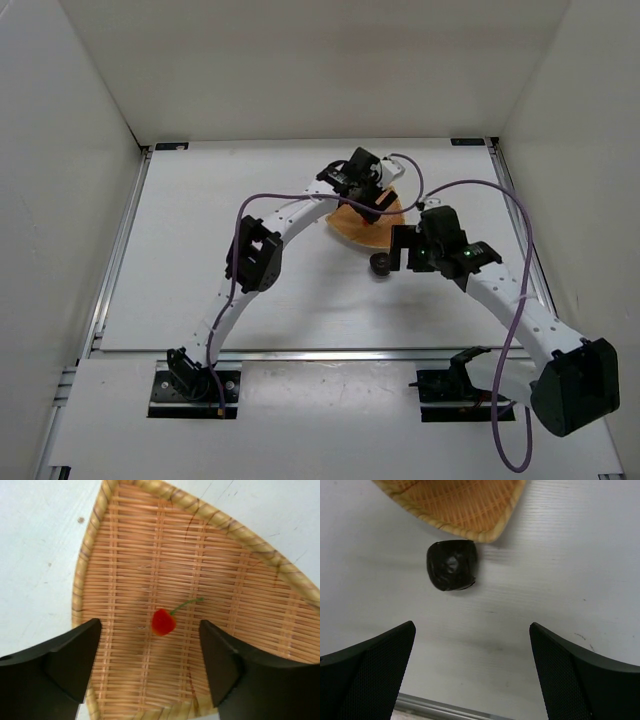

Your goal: Place and organize the fake fruits in the fruit bowl

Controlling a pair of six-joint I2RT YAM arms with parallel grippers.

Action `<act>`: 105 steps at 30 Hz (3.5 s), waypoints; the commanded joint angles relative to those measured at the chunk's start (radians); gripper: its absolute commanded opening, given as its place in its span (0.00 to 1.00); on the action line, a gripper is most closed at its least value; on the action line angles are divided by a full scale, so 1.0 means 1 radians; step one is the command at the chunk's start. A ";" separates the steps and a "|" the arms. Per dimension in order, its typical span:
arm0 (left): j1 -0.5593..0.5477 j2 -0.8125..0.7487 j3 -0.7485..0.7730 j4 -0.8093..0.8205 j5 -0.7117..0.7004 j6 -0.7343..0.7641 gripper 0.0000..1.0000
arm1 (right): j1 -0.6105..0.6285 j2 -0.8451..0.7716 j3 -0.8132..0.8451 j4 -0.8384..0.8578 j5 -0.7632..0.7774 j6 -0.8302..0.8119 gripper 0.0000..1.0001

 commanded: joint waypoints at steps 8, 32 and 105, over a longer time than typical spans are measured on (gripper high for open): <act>0.031 -0.362 -0.144 0.028 -0.200 -0.023 1.00 | 0.169 0.197 0.028 0.106 0.169 0.008 0.99; 0.250 -0.806 -0.868 0.010 -0.294 -0.110 1.00 | 0.248 0.515 0.179 0.177 0.290 0.051 0.50; 0.782 -1.146 -1.146 -0.018 -0.308 -0.221 1.00 | -0.607 0.058 0.175 -0.184 -0.152 0.064 1.00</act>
